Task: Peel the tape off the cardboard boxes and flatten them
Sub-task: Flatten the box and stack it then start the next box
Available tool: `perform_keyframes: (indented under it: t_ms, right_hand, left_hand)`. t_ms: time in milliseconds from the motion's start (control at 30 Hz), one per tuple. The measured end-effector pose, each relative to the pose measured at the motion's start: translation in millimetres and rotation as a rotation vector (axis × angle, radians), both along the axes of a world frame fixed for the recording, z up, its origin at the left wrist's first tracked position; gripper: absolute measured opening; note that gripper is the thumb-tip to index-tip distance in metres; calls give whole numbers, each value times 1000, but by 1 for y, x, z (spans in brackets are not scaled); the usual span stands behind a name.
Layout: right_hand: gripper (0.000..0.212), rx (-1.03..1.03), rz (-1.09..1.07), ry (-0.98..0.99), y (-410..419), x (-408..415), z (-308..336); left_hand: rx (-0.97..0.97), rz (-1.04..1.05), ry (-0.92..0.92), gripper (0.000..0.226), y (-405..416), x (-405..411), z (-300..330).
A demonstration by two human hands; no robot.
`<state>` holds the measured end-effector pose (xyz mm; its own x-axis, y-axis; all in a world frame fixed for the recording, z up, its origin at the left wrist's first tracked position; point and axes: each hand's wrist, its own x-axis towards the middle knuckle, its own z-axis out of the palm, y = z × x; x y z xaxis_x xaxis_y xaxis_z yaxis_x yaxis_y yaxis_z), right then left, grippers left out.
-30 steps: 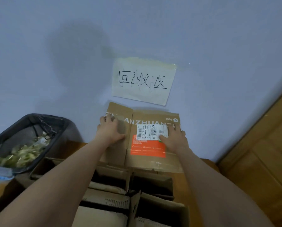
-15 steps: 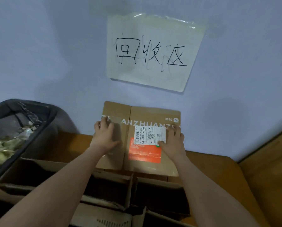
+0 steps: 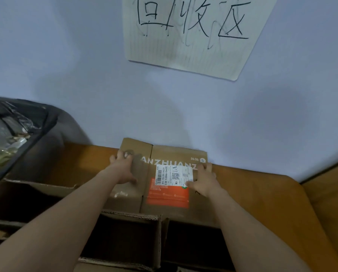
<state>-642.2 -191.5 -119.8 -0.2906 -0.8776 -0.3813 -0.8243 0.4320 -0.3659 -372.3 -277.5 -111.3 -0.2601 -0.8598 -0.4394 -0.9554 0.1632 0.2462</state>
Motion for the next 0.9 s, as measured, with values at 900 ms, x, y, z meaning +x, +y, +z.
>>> perform_keyframes:
  t_ms: [900]
  right_hand:
    - [58, 167, 178, 90, 1, 15, -15]
  left_hand:
    - [15, -222, -214, 60, 19, -20, -25]
